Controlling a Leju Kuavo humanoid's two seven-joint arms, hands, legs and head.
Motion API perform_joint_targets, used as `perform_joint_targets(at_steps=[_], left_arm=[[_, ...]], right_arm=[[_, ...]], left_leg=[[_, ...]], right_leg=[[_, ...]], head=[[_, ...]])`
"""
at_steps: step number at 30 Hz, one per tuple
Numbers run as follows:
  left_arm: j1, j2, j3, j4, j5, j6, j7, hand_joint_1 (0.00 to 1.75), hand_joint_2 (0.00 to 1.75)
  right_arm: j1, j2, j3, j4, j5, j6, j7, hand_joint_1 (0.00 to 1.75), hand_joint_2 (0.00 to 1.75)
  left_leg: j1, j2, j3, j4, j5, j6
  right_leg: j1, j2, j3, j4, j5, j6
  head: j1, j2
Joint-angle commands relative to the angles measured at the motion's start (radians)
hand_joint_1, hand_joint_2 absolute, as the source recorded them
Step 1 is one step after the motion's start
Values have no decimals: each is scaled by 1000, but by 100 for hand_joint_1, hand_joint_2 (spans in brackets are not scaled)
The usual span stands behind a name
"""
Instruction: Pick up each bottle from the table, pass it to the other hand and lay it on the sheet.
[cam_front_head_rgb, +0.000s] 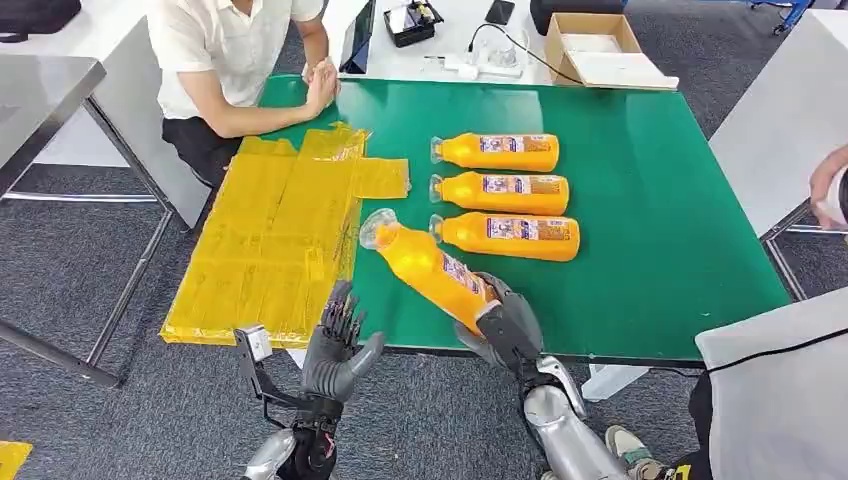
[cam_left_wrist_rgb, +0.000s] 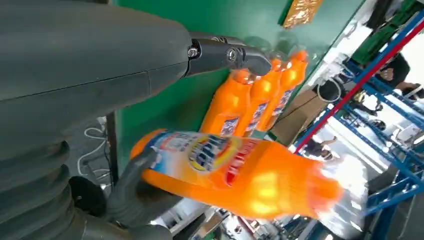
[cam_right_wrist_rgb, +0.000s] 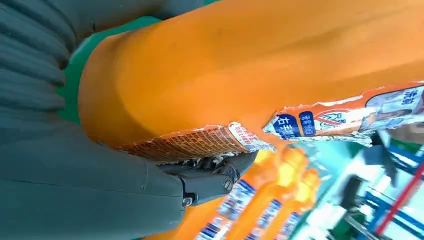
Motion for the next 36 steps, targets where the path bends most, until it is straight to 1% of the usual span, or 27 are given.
perform_joint_targets(at_steps=[1, 2, 3, 6, 7, 8, 10, 13, 14, 17, 19, 20, 22, 23, 25, 26, 27, 28, 29, 30, 31, 32, 33, 34, 35, 36], left_arm=[[-86, 44, -51, 102, 31, -39, 15, 0, 175], [-88, 43, -51, 98, 36, -45, 8, 0, 175], [-90, 42, -54, 98, 36, -46, 8, 0, 175], [-91, 42, -58, 101, 37, -49, 6, 0, 175], [-91, 42, -58, 101, 37, -49, 6, 0, 175], [-87, 39, -53, 106, 51, -51, 12, 0, 175], [-87, 40, -45, 114, 64, -49, 19, 0, 175], [-87, 41, -45, 116, 64, -49, 19, 0, 175], [-87, 41, -45, 116, 64, -49, 19, 0, 175], [-87, 40, -45, 116, 65, -49, 19, 0, 175], [-88, 39, -42, 118, 68, -46, 19, 0, 175], [-89, 37, -37, 120, 73, -44, 17, 0, 175], [-98, 34, -28, 114, 55, -36, -37, 0, 175], [-101, 31, -28, 110, 46, -31, -50, 0, 175], [-104, 25, -17, 99, 59, -39, -59, 0, 175], [-105, 24, -13, 90, 63, -47, -69, 0, 175], [-105, 22, -8, 85, 71, -52, -73, 42, 175], [-109, 22, -10, 82, 73, -65, -80, 175, 175], [-111, 21, -8, 85, 80, -74, -79, 175, 175], [-110, 20, -5, 84, 84, -80, -84, 175, 175], [-101, 23, -1, 73, 89, -97, -98, 175, 175], [-94, 24, 3, 64, 93, -106, -103, 175, 175], [-91, 26, 3, 62, 94, -108, -104, 175, 175], [-91, 26, 3, 62, 94, -108, -104, 175, 175], [-91, 26, 3, 62, 94, -108, -104, 175, 175], [-89, 26, 3, 60, 94, -108, -104, 175, 175]], right_arm=[[-61, 88, 182, 158, 7, -15, -30, 175, 175], [-68, 93, 213, 188, 16, -15, -39, 175, 175], [-67, 98, 227, 207, 20, -18, -42, 175, 175], [-70, 103, 239, 237, 11, -38, -58, 175, 175], [-69, 102, 239, 238, 12, -38, -58, 175, 175], [-66, 110, 252, 256, 8, -23, -57, 175, 175], [-50, 119, 271, 260, 18, -34, -70, 175, 175], [-47, 121, 272, 261, 19, -38, -71, 175, 175], [-47, 121, 272, 261, 19, -38, -71, 175, 175], [-49, 120, 272, 261, 18, -37, -71, 175, 175], [-50, 120, 275, 261, 18, -34, -72, 175, 175], [-46, 119, 291, 256, 33, -51, -86, 175, 175], [-27, 126, 311, 265, 37, -76, -114, 175, 175], [-20, 130, 326, 273, 51, -93, -121, 175, 175], [-7, 142, 337, 296, 39, -95, -142, 175, 175], [-4, 148, 350, 306, 39, -93, -161, 175, 175], [1, 148, 355, 299, 35, -105, -187, 175, 175], [3, 149, 358, 297, 19, -103, -209, 175, 175], [9, 152, 344, 283, -10, -99, -221, 175, 175], [11, 152, 340, 274, -29, -89, -222, 175, 175], [25, 157, 330, 251, -49, -80, -215, 162, 175], [34, 155, 326, 237, -65, -62, -201, 72, 175], [36, 154, 326, 236, -66, -61, -200, 33, 175], [36, 154, 326, 236, -66, -61, -200, 33, 175], [36, 154, 326, 236, -66, -61, -200, 33, 175], [36, 152, 326, 235, -67, -60, -200, 33, 175]], left_leg=[[0, 3, 3, -1, -1, -1], [0, 4, 6, -1, -2, -2], [0, 4, 5, -1, -2, -1], [0, 1, 4, -2, -1, -1], [0, 1, 3, -1, -1, -1], [0, 1, 6, -2, -2, -1], [0, 1, 2, -1, -1, -1], [0, 2, 6, -2, -3, -1], [0, 1, 3, -2, -1, -1], [0, 0, 0, -1, 0, -1], [0, 0, 2, -1, -1, -1], [0, 0, 3, -1, -2, -1], [0, 0, 1, -1, -1, -1], [0, 0, 4, -1, -2, -1], [0, -1, 1, -1, -1, -1], [0, 0, 7, -2, -3, -2], [0, 0, 3, -1, -2, -1], [0, 0, 5, -1, -2, -2], [0, -1, -1, -1, 0, -1], [1, -1, 2, -1, -2, -1], [0, -1, 0, -1, -1, -1], [0, -1, 1, 0, -2, -1], [1, -1, 4, -1, -3, -2], [0, -1, 0, -1, -1, -1], [0, -1, 3, -1, -2, -1], [0, 0, 1, -1, -2, -1]], right_leg=[[0, 3, 2, -1, 0, -1], [1, 4, 4, 0, -1, -3], [0, 3, 3, -1, -1, -2], [1, 1, 4, -1, -1, -2], [0, 1, 2, -1, -1, -2], [0, 1, 5, -1, -2, -2], [0, 1, 1, -1, -1, -1], [1, 1, 5, -1, -2, -2], [0, 0, 2, -1, -1, -2], [-1, -1, 0, -1, -1, -1], [0, 0, 1, -1, -1, -2], [0, 0, 2, 0, -2, -2], [0, 0, 1, 0, -1, -2], [0, -1, 3, -1, -2, -2], [0, -1, 1, -1, -1, -2], [0, -1, 6, -1, -4, -3], [0, -1, 2, -1, -2, -2], [0, -1, 4, -1, -3, -3], [0, -1, -1, 0, -1, -1], [1, -2, 1, 0, -2, -2], [0, -1, -1, 0, -2, -2], [0, -1, 0, 0, -2, -2], [1, -1, 3, 0, -4, -3], [0, -1, -1, 0, -2, -2], [0, -1, 2, -1, -3, -2], [0, 0, 0, 0, -2, -2]], head=[[0, 0], [0, 0], [0, 0], [0, 0], [0, 0], [0, 0], [0, 0], [1, 0], [0, 0], [0, 0], [0, 0], [0, 0], [0, 0], [0, 0], [0, 0], [0, 0], [0, 0], [0, 0], [0, 0], [0, 0], [0, 0], [0, 0], [0, 0], [0, 0], [0, 0], [0, 0]])
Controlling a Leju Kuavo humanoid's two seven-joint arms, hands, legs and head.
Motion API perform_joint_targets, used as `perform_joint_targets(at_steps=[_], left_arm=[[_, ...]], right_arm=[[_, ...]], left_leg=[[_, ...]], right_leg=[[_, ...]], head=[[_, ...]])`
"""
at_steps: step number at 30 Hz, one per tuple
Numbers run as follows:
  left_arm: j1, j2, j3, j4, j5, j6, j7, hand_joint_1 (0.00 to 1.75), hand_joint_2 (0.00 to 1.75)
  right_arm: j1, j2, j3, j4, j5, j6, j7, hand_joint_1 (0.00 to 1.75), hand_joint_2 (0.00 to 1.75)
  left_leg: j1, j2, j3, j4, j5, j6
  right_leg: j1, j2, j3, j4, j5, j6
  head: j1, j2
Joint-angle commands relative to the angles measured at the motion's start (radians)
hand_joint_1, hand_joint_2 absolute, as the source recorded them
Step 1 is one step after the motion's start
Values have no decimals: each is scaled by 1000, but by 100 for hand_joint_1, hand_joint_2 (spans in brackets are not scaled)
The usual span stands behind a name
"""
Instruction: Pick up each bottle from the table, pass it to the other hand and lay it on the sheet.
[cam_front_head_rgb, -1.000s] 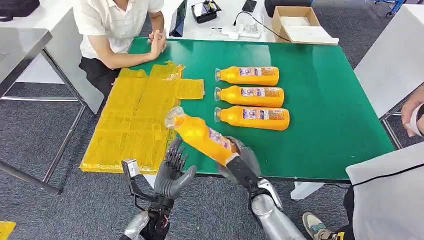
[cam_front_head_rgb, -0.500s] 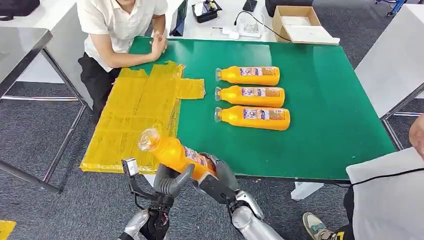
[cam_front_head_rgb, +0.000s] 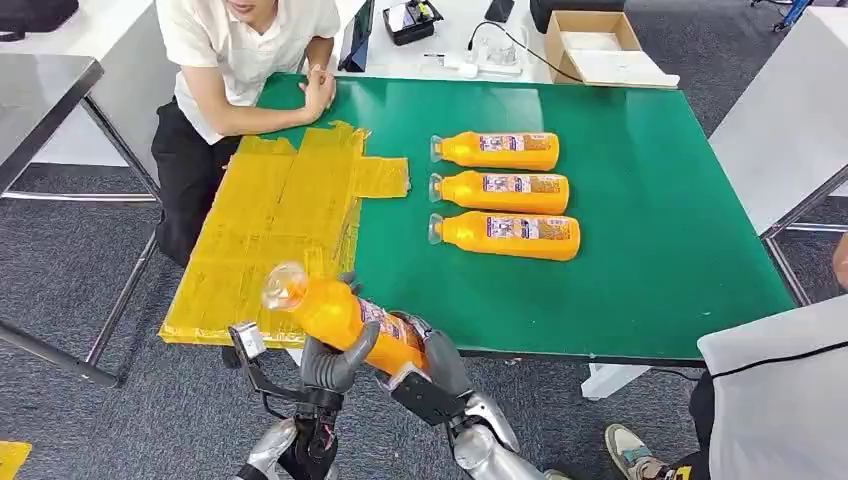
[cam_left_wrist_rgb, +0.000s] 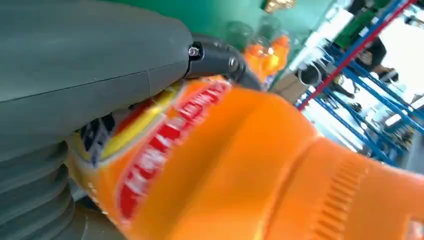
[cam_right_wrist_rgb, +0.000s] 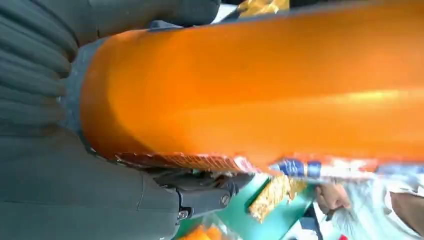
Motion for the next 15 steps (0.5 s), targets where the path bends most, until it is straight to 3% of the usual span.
perform_joint_targets(at_steps=[1, 3, 4, 12, 15], left_arm=[[-38, 14, 14, 6, 9, -22, -4, 175, 175], [-31, 18, 14, -6, 16, -56, -19, 175, 175], [-24, 19, 18, -19, 13, -60, -27, 175, 175], [-8, 19, 45, -98, 37, -105, -46, 175, 175], [-8, 10, 82, -116, 16, -47, -36, 175, 175]], right_arm=[[26, 2, 44, 14, -20, 32, 6, 2, 175], [37, -3, 29, -1, -60, 72, -12, 0, 175], [48, -2, 14, -15, -86, 89, -17, 0, 0], [88, -27, -27, -158, -137, 97, -39, 0, 0], [100, -69, -82, -251, -150, 38, -32, 0, 0]], left_leg=[[0, -1, 3, -1, -1, -1], [0, -2, 4, 0, -1, -1], [1, -1, 5, 0, -3, -1], [0, -1, 3, 0, -2, -1], [0, -2, 1, 0, -1, -1]], right_leg=[[0, -1, 3, 0, -1, -1], [0, -2, 4, 0, -2, -2], [1, -1, 5, 0, -3, -2], [0, -1, 3, 0, -2, -2], [0, -2, 2, 1, -2, -1]], head=[[0, 0], [0, 0], [0, 0], [0, 0], [0, 0]])
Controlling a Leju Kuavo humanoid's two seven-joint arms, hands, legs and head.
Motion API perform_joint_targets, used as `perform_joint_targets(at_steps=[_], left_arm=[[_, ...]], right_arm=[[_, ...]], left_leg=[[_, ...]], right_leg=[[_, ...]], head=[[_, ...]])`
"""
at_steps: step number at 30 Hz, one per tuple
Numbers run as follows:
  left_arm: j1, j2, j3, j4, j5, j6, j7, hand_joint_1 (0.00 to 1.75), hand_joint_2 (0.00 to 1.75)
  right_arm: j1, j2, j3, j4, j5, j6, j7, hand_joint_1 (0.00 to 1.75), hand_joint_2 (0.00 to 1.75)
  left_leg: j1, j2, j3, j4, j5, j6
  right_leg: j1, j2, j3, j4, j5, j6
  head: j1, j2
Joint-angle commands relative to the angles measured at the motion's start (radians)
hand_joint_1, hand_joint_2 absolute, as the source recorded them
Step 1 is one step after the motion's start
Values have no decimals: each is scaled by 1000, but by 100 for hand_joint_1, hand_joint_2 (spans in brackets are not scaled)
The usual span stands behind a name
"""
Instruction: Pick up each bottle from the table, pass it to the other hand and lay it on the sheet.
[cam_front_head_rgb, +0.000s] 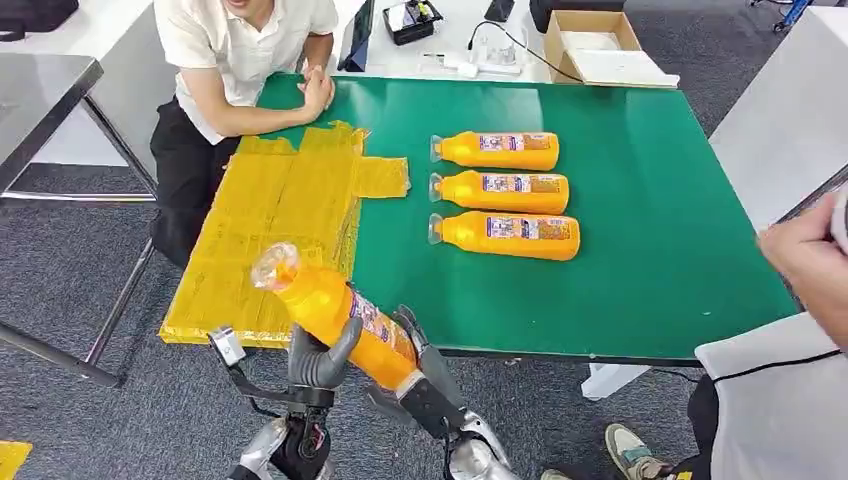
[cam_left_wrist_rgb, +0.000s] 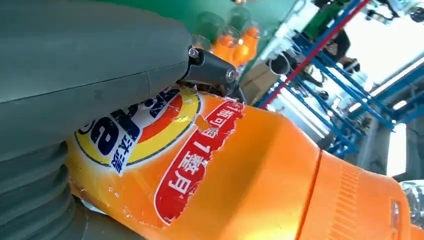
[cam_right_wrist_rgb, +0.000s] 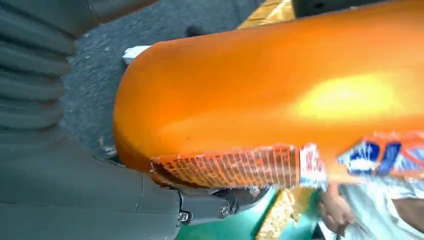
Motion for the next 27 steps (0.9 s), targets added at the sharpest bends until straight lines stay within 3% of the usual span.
perform_joint_targets(at_steps=[1, 2, 5, 7, 8, 11, 12, 13, 17, 19, 23, 25, 27], left_arm=[[-34, 6, 67, -62, -63, 90, -2, 175, 175], [-42, 9, 83, -53, -89, 123, 2, 175, 175], [-112, 30, 148, 40, -355, 426, -80, 175, 175], [-182, 49, 164, 179, -691, 797, -114, 175, 175], [-209, 46, 189, 231, -782, 844, -108, 175, 175], [-245, -15, 389, 296, -1170, 844, -92, 175, 175], [-265, -49, 485, 325, -1379, 844, -58, 175, 175], [-265, -49, 485, 325, -1379, 844, -58, 175, 175], [-411, -4, 468, 590, -1425, 844, 25, 175, 175], [-461, 27, 441, 677, -1582, 844, 154, 175, 175], [-565, 63, 393, 879, -1651, 826, 255, 175, 175], [-608, 93, 315, 943, -1756, 713, 440, 175, 175], [-619, 105, 289, 955, -1790, 677, 477, 175, 175]], right_arm=[[51, -92, -105, -231, -23, -69, 11, 0, 0], [61, -103, -123, -263, -21, -77, 15, 0, 0], [110, -132, -165, -388, 26, -135, 25, 0, 0], [149, -149, -174, -457, 75, -171, 28, 0, 0], [163, -152, -180, -479, 95, -187, 26, 0, 0], [186, -158, -176, -515, 133, -209, 19, 0, 0], [188, -159, -163, -516, 150, -211, 16, 0, 0], [188, -159, -163, -516, 150, -211, 16, 0, 0], [162, -151, -126, -483, 171, -206, 9, 0, 0], [148, -146, -115, -472, 171, -207, 3, 0, 0], [134, -138, -105, -468, 158, -205, -1, 0, 0], [129, -132, -107, -457, 153, -199, 4, 0, 0], [126, -131, -108, -451, 152, -195, 4, 0, 0]], left_leg=[[0, -1, 1, 0, 0, 0], [0, -2, 3, 0, -1, -1], [0, -2, 2, -1, 0, 0], [0, -3, 5, 0, -1, -1], [0, -4, 5, -2, -1, -1], [0, -2, 3, -2, 0, -1], [0, -3, 9, -2, -2, -2], [0, -1, 4, -1, 0, -1], [0, 0, 7, -1, -1, -1], [0, -1, 3, -1, 1, -1], [0, -4, 5, -1, 1, -1], [0, -1, 3, -1, 1, -1], [1, 0, 4, 0, 1, -1]], right_leg=[[0, -2, 1, 0, -1, -1], [0, -3, 4, 0, -2, -1], [0, -2, 3, 0, -1, -1], [1, -3, 6, 0, -2, -2], [0, -4, 6, -1, -2, -2], [0, -2, 4, -1, -1, -1], [1, -3, 9, -1, -3, -3], [1, -1, 5, -1, -1, -2], [0, -1, 7, 0, -1, -2], [0, -1, 3, 0, 0, -1], [0, -4, 6, 0, -1, -2], [0, 0, 3, 1, 0, -1], [1, 1, 4, 1, 0, -2]], head=[[0, 0], [0, 0], [0, 0], [0, 0], [0, 0], [0, 0], [0, 0], [0, 0], [0, 0], [0, 0], [0, 0], [0, 0], [0, 0]])
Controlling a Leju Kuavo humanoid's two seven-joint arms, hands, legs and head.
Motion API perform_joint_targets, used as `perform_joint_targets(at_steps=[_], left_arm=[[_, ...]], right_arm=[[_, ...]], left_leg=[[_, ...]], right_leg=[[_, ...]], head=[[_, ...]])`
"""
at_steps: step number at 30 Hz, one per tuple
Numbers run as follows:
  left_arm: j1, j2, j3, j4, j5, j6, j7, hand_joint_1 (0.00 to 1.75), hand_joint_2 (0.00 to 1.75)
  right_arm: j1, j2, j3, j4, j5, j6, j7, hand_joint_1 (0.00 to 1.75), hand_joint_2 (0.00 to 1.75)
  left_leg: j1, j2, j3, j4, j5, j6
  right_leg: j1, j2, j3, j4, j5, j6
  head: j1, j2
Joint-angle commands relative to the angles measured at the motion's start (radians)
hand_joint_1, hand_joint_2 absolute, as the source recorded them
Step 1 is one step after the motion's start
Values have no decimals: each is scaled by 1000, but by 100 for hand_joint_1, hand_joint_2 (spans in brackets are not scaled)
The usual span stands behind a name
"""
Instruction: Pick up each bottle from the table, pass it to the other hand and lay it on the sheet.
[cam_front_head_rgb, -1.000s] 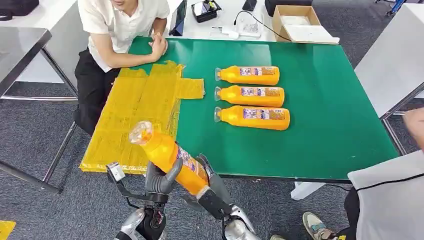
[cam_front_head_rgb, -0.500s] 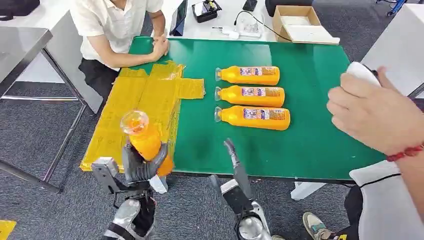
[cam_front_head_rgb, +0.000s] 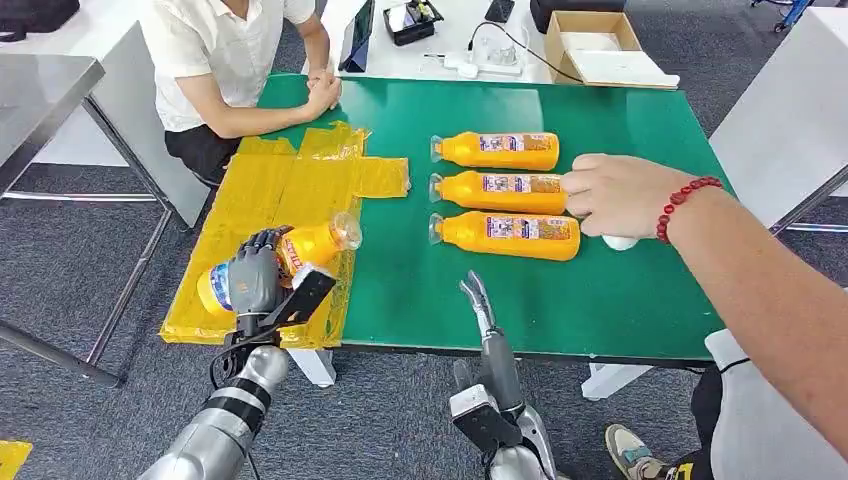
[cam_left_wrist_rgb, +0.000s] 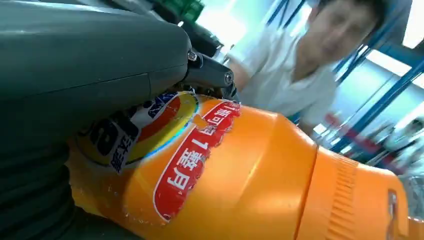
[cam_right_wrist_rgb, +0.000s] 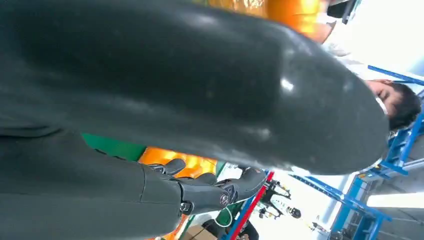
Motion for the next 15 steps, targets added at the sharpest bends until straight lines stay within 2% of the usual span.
perform_joint_targets(at_steps=[1, 5, 7, 8, 10, 11, 12, 15], left_arm=[[-212, 94, -110, 389, -163, -153, 254, 175, 175], [-212, 94, -110, 389, -163, -153, 254, 175, 175], [-219, 97, -98, 400, -157, -201, 314, 175, 175], [-223, 139, -151, 423, -243, -361, 458, 175, 0], [-221, 135, -142, 428, -235, -376, 458, 171, 0], [-214, 130, -133, 422, -225, -379, 445, 24, 0], [-210, 127, -133, 421, -225, -375, 445, 0, 0], [-202, 90, -31, 413, -88, -529, 309, 0, 0]], right_arm=[[-46, -11, 27, 29, -11, 14, 4, 0, 0], [-46, -11, 27, 29, -11, 14, 4, 0, 0], [-47, -9, 25, 34, -12, 17, 5, 0, 0], [-50, 1, 8, 76, -4, -7, -2, 0, 0], [-49, 2, 5, 81, -1, -16, -5, 0, 0], [-48, 3, 4, 90, 7, -25, -5, 0, 0], [-47, 2, 4, 92, 7, -26, -5, 0, 0], [-49, 5, -4, 125, 15, -45, -15, 0, 0]], left_leg=[[0, 1, 4, 0, -1, -1], [0, 1, 4, 0, -1, -1], [1, 1, 5, 0, -2, -1], [0, 1, 5, 0, -2, -1], [0, 4, 6, -1, -2, -1], [0, 6, 7, -2, -2, -1], [0, 3, 7, -2, -1, -1], [0, 3, 8, -2, -1, -1]], right_leg=[[1, 1, 3, 0, -1, -2], [1, 1, 3, 0, -1, -2], [1, 1, 4, 0, -2, -2], [1, 0, 4, 0, -2, -2], [1, 3, 5, -1, -1, -2], [0, 5, 5, -1, 0, -2], [0, 2, 4, 0, 0, -1], [0, 2, 5, 1, -1, -2]], head=[[0, 0], [0, 0], [0, 0], [0, 0], [0, 0], [0, 0], [0, 0], [0, 0]])
